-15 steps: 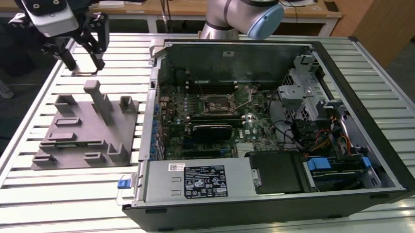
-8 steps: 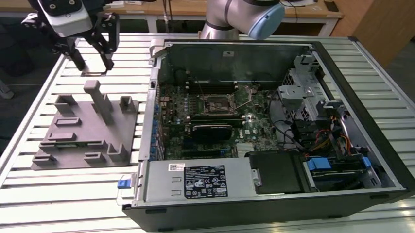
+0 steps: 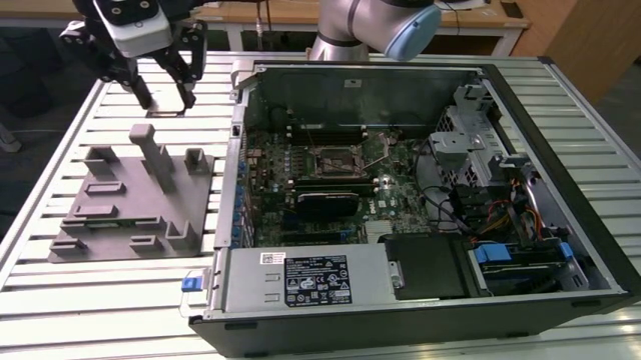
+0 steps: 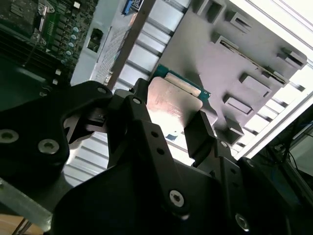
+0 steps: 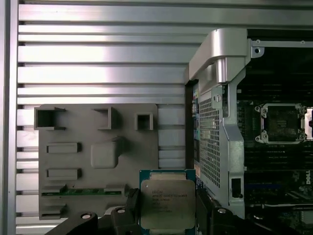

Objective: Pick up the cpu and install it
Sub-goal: 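Pick up the cpu and move it towards the insertion slot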

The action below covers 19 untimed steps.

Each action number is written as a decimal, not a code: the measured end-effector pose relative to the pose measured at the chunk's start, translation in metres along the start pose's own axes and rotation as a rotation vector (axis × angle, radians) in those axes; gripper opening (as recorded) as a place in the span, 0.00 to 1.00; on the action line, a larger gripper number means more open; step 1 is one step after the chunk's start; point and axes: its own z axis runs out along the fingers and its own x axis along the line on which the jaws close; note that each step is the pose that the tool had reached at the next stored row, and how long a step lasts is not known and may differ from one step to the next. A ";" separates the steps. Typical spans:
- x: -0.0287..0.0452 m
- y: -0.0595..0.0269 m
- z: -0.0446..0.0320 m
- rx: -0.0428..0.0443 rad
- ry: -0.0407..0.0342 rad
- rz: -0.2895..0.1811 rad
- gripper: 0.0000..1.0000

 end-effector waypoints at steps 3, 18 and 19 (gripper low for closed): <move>-0.0091 0.0002 0.0004 -0.0001 -0.0001 0.000 0.54; -0.0615 0.0014 0.0027 -0.0001 0.0002 0.000 0.54; -0.0653 0.0014 0.0029 0.0000 0.0003 0.000 0.54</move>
